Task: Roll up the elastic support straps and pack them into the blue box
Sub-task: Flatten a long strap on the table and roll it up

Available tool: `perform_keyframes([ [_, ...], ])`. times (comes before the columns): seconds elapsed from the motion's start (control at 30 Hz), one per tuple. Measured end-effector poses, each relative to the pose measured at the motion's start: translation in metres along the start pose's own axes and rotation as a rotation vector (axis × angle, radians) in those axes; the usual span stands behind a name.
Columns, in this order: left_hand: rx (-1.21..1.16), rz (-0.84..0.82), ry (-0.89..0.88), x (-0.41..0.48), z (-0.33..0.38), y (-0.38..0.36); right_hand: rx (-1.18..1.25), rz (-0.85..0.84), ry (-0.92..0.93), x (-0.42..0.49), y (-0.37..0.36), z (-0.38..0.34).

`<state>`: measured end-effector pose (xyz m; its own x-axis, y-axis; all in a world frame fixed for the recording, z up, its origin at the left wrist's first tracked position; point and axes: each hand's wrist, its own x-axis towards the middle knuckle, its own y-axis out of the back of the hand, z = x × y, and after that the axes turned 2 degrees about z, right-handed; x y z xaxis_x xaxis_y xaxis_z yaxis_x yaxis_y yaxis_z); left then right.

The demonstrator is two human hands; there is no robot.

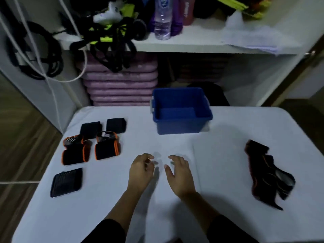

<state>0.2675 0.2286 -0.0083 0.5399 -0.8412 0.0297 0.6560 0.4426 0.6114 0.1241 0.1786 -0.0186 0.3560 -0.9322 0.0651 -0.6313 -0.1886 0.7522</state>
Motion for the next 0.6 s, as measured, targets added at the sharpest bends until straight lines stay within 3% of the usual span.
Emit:
perform_keyframes([
  [0.1,-0.017,-0.103,-0.039,-0.009,0.044,-0.060,-0.044,0.109,-0.102,-0.003,0.051,0.055],
  [0.23,-0.043,-0.280,-0.062,-0.023,0.099,-0.137,-0.056,0.340,-0.085,-0.017,0.111,0.130],
  [0.43,-0.152,-0.452,-0.135,-0.048,0.168,-0.219,-0.133,0.556,-0.151,-0.032,0.179,0.212],
  [0.6,-0.241,-0.532,-0.065,-0.049,0.213,-0.266,-0.146,0.516,-0.291,-0.023,0.226,0.266],
])
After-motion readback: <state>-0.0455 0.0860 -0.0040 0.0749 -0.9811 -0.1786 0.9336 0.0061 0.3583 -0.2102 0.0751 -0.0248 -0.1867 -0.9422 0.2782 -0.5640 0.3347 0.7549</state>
